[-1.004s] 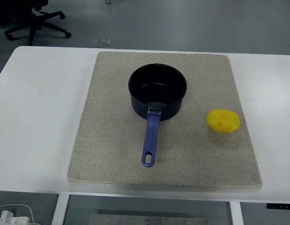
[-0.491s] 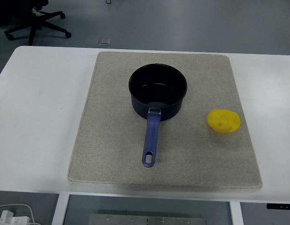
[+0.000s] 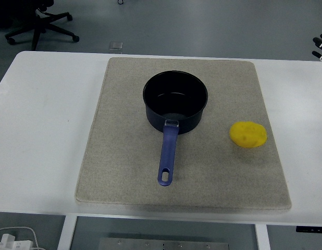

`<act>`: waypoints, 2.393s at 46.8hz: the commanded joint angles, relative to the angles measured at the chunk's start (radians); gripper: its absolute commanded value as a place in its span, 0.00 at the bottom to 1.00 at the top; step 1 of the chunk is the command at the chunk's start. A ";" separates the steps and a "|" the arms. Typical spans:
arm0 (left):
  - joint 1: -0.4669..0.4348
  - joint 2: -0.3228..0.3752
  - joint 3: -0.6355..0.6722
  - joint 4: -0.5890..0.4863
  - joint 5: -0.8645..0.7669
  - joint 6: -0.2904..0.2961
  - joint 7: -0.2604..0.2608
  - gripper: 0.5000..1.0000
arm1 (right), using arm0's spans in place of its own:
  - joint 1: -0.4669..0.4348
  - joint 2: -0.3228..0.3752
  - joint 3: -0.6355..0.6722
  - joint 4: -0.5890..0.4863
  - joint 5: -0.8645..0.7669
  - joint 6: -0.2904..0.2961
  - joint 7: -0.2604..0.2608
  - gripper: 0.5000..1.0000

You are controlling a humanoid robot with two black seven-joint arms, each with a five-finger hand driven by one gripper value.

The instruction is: Put the potato in the blue pot

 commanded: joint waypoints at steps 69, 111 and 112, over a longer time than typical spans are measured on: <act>0.000 0.000 0.000 0.000 0.000 0.000 0.000 0.99 | 0.015 -0.356 -0.017 0.564 -1.101 0.088 0.054 0.86; 0.000 0.000 0.000 0.000 0.000 0.000 0.000 0.99 | 0.003 -0.239 -0.035 0.582 -1.469 -0.044 0.065 0.85; 0.000 0.000 0.000 0.000 0.000 0.000 0.000 0.99 | 0.003 -0.239 -0.043 0.582 -1.469 -0.047 0.065 0.85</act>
